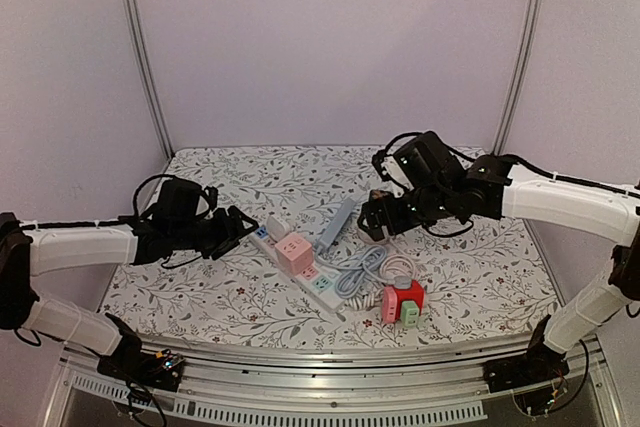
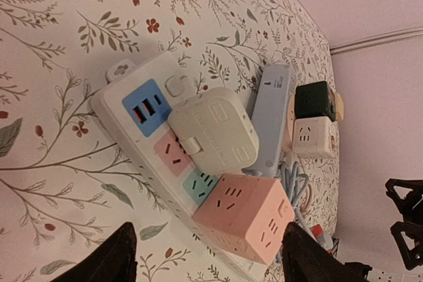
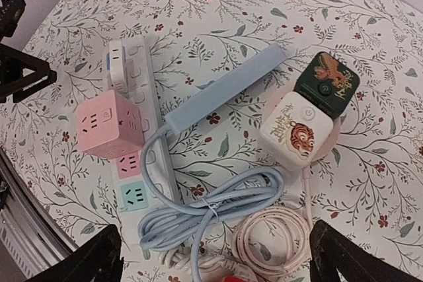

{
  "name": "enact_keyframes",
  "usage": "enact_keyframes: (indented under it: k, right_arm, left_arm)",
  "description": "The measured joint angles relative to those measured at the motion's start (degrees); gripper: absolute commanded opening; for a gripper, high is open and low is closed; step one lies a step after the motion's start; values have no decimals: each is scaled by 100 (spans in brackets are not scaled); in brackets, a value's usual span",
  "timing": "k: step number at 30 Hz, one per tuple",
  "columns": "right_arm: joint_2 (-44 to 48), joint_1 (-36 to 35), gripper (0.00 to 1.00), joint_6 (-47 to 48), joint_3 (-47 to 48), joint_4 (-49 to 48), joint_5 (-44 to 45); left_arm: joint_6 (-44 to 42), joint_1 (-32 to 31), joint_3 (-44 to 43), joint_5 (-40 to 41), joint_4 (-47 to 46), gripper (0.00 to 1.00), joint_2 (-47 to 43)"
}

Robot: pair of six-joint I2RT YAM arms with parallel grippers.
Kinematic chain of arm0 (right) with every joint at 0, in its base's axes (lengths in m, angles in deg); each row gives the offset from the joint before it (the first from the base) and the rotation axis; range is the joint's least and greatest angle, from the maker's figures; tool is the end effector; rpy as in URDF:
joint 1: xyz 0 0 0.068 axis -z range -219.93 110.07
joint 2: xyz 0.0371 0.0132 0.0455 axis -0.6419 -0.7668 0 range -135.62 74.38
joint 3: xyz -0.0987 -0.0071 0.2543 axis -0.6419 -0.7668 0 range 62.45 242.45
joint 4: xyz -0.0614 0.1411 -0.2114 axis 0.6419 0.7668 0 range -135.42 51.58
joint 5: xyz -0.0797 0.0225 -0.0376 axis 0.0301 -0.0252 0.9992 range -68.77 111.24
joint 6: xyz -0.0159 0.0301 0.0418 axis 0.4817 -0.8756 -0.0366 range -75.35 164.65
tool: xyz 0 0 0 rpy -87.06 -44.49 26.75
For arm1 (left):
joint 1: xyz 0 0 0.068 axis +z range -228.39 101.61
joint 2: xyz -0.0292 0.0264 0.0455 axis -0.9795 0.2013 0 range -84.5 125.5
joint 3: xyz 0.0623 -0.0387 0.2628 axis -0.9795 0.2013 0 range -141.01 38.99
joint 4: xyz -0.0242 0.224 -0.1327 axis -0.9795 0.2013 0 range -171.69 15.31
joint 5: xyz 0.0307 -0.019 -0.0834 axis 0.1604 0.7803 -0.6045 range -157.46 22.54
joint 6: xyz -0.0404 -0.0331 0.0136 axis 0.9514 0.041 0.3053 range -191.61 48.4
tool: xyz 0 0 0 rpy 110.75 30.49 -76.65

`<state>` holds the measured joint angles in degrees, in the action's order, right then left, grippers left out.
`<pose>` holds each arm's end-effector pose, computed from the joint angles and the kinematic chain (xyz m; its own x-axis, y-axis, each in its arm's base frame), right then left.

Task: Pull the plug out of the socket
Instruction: Remove the plug from the socket.

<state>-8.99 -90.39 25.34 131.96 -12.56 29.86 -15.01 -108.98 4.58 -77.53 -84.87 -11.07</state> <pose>0.2056 0.2407 0.2959 -0.6680 -0.2954 -0.6830 -0.5045 0.8545 0.1238 0.2216 -0.1383 0.1951 -0.7976 -0.4832 -0.3610 -0.0776 0.6757 -0.7331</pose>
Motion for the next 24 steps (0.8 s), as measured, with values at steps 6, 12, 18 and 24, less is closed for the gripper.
enact_keyframes:
  k: [6,12,18,24]
  right_arm:
    - [-960,-612,97,120,627,-103,22]
    - [-1781,-903,93,162,1237,-203,-17]
    - [-2590,-1071,90,315,1930,-175,-22]
    - [-3230,-1182,88,483,2470,-96,-39]
  left_arm:
    - [20,17,280,-17,28,74,-153]
    - [105,35,496,-179,-127,74,-153]
    - [157,39,525,-297,-229,74,-151]
    - [225,39,603,-328,-365,74,-140]
